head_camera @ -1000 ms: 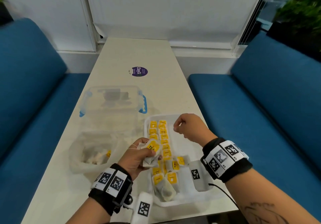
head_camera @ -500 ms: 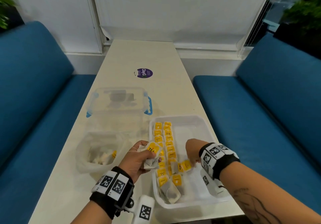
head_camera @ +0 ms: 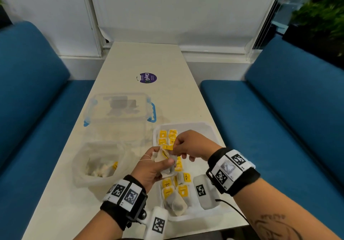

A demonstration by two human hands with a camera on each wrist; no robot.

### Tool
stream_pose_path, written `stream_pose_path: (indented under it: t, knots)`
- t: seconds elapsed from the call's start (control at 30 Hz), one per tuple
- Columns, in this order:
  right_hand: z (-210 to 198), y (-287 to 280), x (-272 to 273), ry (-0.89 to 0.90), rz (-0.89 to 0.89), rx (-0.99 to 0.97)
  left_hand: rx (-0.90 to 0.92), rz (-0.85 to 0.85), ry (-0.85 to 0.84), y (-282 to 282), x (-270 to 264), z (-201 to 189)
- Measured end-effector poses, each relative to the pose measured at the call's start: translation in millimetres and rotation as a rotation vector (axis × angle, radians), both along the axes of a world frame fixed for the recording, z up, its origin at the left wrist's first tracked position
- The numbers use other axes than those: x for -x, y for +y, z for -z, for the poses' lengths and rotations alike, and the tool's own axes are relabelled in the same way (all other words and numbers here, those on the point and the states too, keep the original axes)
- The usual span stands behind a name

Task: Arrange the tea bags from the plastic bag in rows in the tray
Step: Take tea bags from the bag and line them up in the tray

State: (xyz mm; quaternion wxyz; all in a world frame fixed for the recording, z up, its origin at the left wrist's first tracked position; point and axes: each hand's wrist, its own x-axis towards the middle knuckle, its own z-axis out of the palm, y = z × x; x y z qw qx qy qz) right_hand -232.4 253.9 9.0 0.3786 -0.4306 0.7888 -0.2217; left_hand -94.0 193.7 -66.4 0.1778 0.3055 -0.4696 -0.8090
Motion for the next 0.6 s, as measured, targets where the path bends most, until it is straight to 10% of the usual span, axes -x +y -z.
stream_pose_path:
  t: [0.33,0.6]
  knots:
    - [12,5,11,0.042,0.004,-0.022,-0.024,-0.078,-0.051,1,1,0]
    - [49,4,-26,0.423,-0.758,-0.511,-0.056,-0.111,-0.023,-5,-7,-2]
